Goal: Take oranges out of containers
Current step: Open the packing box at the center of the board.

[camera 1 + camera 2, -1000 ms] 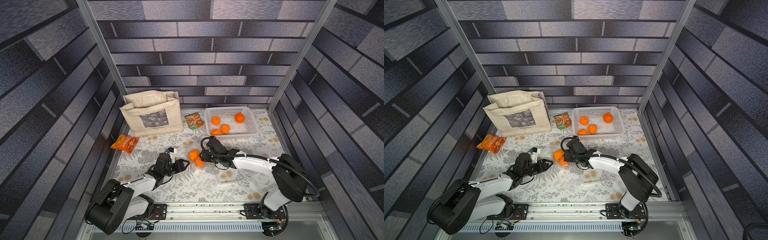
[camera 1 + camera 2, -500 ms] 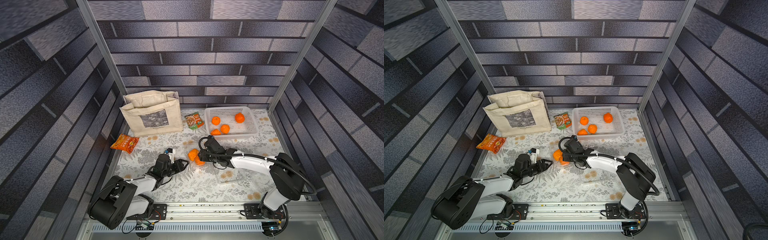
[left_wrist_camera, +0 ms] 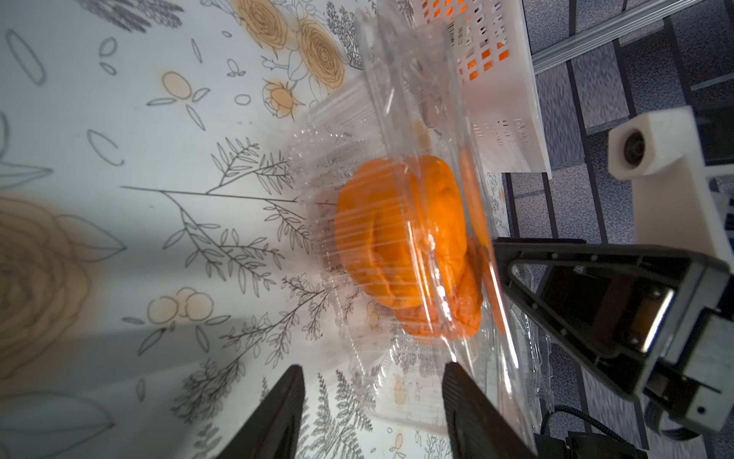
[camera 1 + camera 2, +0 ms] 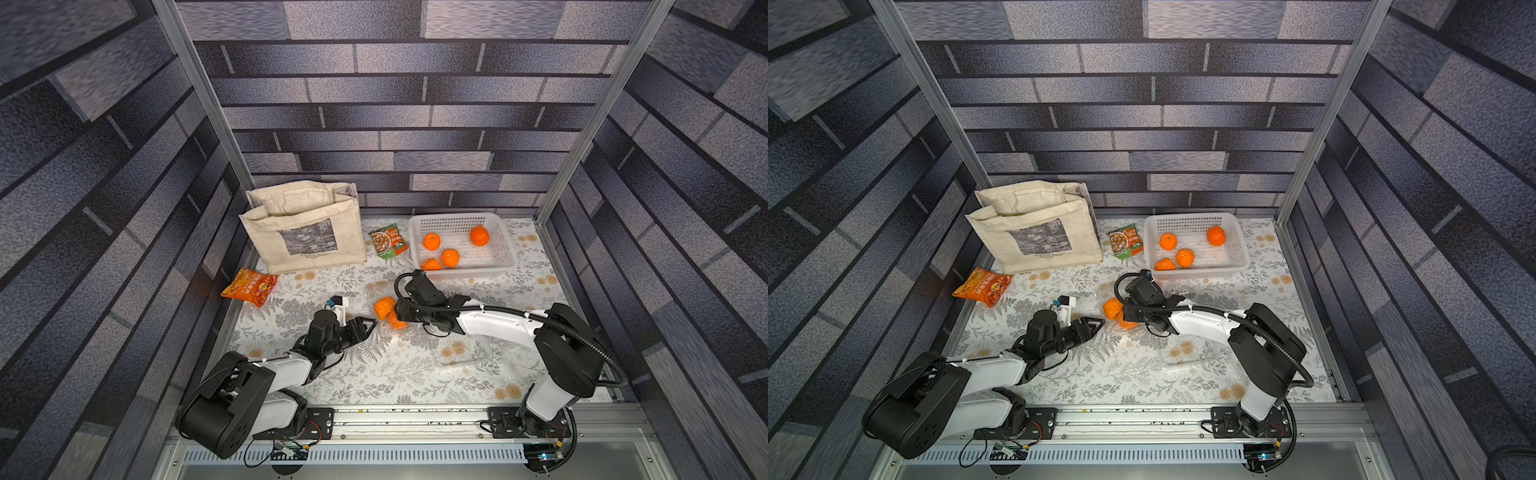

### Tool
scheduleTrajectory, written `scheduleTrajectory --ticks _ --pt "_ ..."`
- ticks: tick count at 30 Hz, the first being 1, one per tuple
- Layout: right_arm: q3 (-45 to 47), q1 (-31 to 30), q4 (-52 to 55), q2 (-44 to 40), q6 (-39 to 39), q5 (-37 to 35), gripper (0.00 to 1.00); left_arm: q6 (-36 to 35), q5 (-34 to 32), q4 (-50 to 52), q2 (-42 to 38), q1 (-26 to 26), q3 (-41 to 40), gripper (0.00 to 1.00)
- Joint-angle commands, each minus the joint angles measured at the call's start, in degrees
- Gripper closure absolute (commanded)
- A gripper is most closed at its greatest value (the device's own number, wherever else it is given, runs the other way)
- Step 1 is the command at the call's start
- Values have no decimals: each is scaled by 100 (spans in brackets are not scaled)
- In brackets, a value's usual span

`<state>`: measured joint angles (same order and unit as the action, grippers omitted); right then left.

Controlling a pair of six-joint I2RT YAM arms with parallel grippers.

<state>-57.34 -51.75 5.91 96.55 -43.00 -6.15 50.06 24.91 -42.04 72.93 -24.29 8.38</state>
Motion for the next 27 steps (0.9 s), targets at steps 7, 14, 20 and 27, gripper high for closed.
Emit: scheduleTrajectory --ticks 7,14,20,27 --pt "-295 -371 385 285 53 481 42 197 21 -1118 154 -64 -47 41" --pt "-271 -397 381 287 -7 434 42 210 -101 -1288 112 -75 -72 41" --pt "-320 -409 422 357 23 445 42 171 -125 -1679 242 -146 -117 40" --pt "-318 -423 550 382 64 388 42 351 10 -2506 755 -159 -187 40"
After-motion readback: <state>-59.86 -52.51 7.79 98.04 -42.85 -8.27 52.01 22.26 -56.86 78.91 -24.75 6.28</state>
